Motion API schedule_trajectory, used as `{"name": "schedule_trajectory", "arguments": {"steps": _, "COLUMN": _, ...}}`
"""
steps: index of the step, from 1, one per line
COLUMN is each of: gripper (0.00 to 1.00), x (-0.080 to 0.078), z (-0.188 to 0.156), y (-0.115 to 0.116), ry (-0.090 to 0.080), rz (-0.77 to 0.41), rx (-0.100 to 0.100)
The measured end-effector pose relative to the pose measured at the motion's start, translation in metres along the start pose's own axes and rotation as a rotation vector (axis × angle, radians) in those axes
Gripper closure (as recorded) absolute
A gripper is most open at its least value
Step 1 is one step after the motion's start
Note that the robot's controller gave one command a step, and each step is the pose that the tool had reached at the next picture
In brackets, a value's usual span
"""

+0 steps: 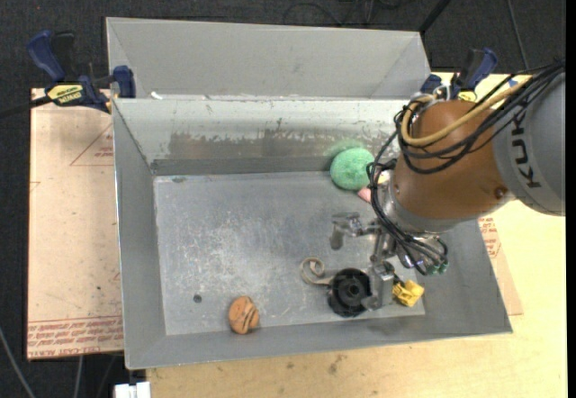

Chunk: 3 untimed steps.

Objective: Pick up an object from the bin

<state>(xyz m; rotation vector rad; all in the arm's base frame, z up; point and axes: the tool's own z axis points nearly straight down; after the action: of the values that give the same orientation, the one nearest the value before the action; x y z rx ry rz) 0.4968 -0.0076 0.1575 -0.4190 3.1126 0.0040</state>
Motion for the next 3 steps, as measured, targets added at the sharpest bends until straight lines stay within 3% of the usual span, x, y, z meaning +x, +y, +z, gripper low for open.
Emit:
{"name": "schedule_trajectory", "arguments": {"steps": 1, "gripper": 0.0, "x": 0.009, "z": 0.024, "y": -0.015, "ry": 0.0, "rz": -0.155, "rx": 0.002}}
{"name": "schedule_trajectory", "arguments": {"steps": 2, "gripper": 1.0, "x": 0.009, "z": 0.072, "y": -0.023, "ry": -0.001, "rz": -0.08, "rx": 0.001}}
{"name": "schedule_trajectory", "arguments": {"steps": 3, "gripper": 1.0, "x": 0.009, "z": 0.072, "y": -0.023, "ry": -0.001, "rz": -0.079, "rx": 0.001}}
